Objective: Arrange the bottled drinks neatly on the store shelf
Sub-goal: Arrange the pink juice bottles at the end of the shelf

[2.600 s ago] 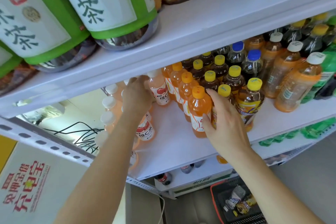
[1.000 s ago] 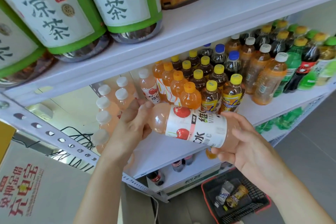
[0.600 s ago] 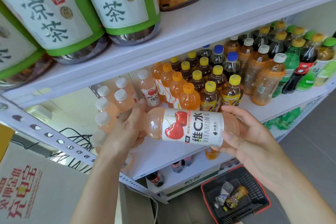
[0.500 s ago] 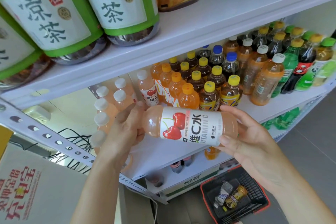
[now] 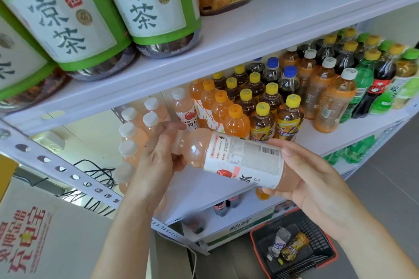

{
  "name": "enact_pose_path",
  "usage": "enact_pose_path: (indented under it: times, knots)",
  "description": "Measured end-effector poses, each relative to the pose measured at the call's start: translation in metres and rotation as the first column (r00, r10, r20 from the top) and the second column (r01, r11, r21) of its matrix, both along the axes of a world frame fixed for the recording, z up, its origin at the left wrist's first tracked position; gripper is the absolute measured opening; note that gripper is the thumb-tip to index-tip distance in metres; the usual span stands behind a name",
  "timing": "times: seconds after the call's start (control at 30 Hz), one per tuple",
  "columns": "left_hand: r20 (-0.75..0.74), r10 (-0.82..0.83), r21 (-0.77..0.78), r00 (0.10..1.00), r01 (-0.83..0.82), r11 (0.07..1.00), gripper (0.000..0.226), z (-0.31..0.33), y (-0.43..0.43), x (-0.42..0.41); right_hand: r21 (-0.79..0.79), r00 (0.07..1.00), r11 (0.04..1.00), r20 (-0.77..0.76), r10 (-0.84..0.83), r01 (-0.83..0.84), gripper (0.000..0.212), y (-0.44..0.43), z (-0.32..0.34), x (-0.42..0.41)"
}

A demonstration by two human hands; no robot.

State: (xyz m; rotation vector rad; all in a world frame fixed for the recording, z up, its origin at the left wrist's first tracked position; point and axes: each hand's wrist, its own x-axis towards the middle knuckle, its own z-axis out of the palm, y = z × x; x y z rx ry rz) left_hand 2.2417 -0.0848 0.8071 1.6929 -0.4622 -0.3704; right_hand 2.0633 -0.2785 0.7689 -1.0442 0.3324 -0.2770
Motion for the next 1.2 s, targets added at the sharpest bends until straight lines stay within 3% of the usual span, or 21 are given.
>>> enact_pose_path:
  times: [0.07,0.17,0.3,0.4,0.47,0.57,0.73,0.83,0.97,1.1,1.2]
  knots:
    - [-0.015,0.033,0.15,0.999,-0.03,0.988,0.046,0.0,0.001,0.0,-0.04,1.0,0.999,0.01,-0.022,0.022,0.047,-0.001,0.003,-0.001]
    - [-0.106,-0.03,0.316,0.994,0.062,0.947,0.058,-0.001,0.001,-0.001,-0.082,0.997,0.996,0.065,-0.037,0.042,0.065,-0.004,0.004,-0.001]
    - [-0.247,-0.066,0.238,0.967,0.127,0.963,0.05,-0.002,-0.002,-0.005,0.063,0.986,0.995,0.142,-0.086,0.078,0.065,-0.004,0.006,0.002]
    - [-0.111,-0.068,0.101,0.992,0.079,0.992,0.045,-0.003,-0.004,-0.005,0.067,0.997,0.998,0.081,-0.007,0.001,0.064,-0.001,0.01,0.003]
    - [0.03,-0.081,0.06,0.996,0.079,0.995,0.043,-0.002,-0.004,-0.007,0.014,0.995,0.997,-0.063,0.071,-0.071,0.068,-0.001,0.011,0.003]
    - [0.124,-0.057,-0.001,0.991,0.057,0.998,0.036,0.002,-0.002,-0.011,-0.023,0.962,0.982,-0.204,0.179,-0.188,0.067,0.001,0.013,0.002]
    - [0.163,-0.03,0.029,0.986,0.026,0.999,0.033,0.002,0.0,-0.008,-0.062,0.953,0.964,-0.175,0.245,-0.259,0.064,0.004,0.013,0.0]
    - [0.068,-0.005,0.057,0.998,0.002,0.998,0.032,0.001,0.003,-0.002,-0.125,0.971,0.97,-0.142,0.19,-0.208,0.059,0.007,0.012,0.001]
    - [-0.083,0.0,0.085,0.997,0.007,0.996,0.048,-0.001,0.004,0.0,-0.219,0.984,0.964,-0.123,0.128,-0.153,0.034,0.008,0.01,0.002]
    - [-0.203,0.009,0.209,0.979,0.034,0.977,0.077,-0.01,0.005,-0.001,-0.307,0.993,0.948,-0.102,0.059,-0.088,0.045,0.008,0.004,0.004]
    - [-0.325,-0.084,0.101,0.942,0.123,0.987,0.087,-0.014,0.006,-0.003,-0.352,0.998,0.936,-0.058,0.007,-0.027,0.054,0.005,0.001,0.004]
